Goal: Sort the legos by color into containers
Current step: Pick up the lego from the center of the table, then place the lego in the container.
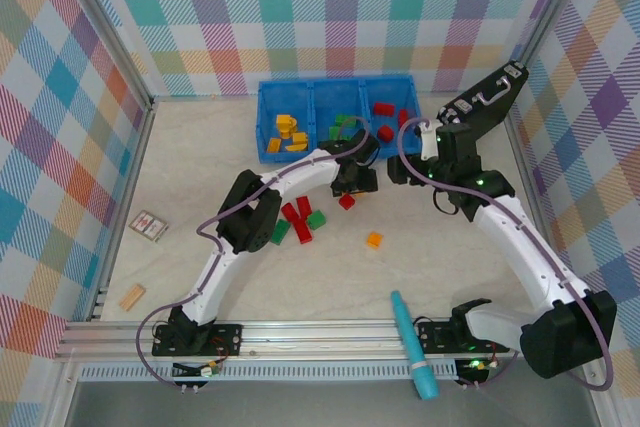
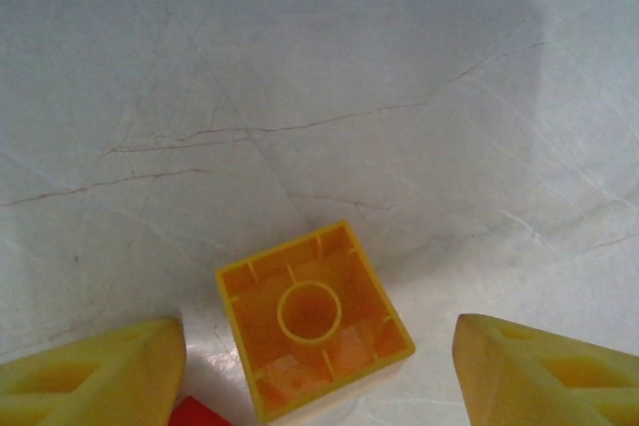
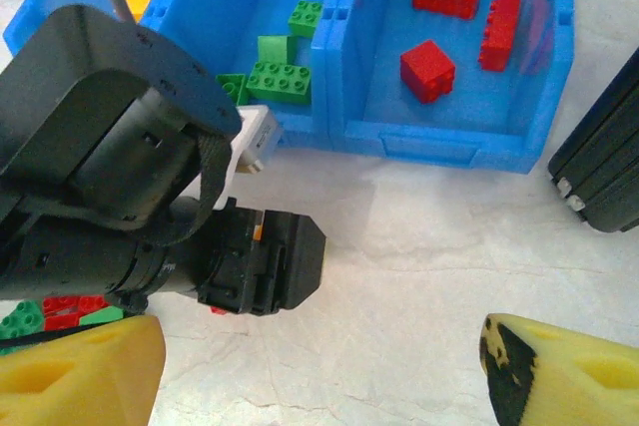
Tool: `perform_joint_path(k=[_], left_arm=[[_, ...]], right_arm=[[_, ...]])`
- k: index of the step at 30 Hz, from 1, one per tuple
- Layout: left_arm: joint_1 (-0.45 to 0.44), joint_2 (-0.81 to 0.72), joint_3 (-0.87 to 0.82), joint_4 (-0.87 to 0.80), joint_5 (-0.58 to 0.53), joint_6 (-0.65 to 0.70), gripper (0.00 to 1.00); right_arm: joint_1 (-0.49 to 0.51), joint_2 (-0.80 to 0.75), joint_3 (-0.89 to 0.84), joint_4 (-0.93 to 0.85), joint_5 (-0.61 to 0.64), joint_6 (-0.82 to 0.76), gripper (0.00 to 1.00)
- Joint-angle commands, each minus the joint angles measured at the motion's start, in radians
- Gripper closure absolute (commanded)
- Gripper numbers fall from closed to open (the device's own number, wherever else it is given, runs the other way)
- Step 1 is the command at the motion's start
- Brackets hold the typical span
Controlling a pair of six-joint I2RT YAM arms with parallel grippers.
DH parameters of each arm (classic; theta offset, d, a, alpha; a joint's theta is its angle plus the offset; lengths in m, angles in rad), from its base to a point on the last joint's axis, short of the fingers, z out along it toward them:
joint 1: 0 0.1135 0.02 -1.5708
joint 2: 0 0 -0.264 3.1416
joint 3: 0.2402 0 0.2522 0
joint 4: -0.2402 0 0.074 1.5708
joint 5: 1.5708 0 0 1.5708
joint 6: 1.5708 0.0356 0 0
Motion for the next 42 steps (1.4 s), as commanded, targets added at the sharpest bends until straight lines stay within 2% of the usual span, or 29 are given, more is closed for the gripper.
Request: perform_joint_path(k=[1,8,17,22,26,35,42], left_arm=[[-0.005,0.039,0.048,-0.048,-0.010,-0.016,0.33],[-0.005,0.057,0.062,-0.077,-0.008,-0.022,0.55],[-0.001,0.036,0.039,-0.117,-0.011,0.008,0.74],[0.019,-0.041,0.002,-0.132,-0.033,0.063,0.76],[0.046,-0.141,-0.016,-0.126,-0.060,0.123,0.76],[0.097,-0.272,-0.007,-0.100,-0.081,0.220,0.76],[0.179,-0.295,0.012,-0.047,-0.112,0.312,0.76]], right_arm=[[0.001,-0.026,-0.020,0.009,-0.037,0.031,0.18],[0.001,-0.037,-0.044,0.012,-0.032,0.031,0.18],[0.001,-0.059,-0.092,-0.045,-0.047,0.102,0.19],[0.004,-0.089,-0.203,-0.043,-0.151,0.180,0.19],[0.024,-0.057,-0.296,-0.018,-0.244,0.229,0.17],[0.048,0.071,-0.343,0.030,-0.228,0.377,0.17],[0.090,0.200,-0.321,0.048,-0.261,0.536,0.17]])
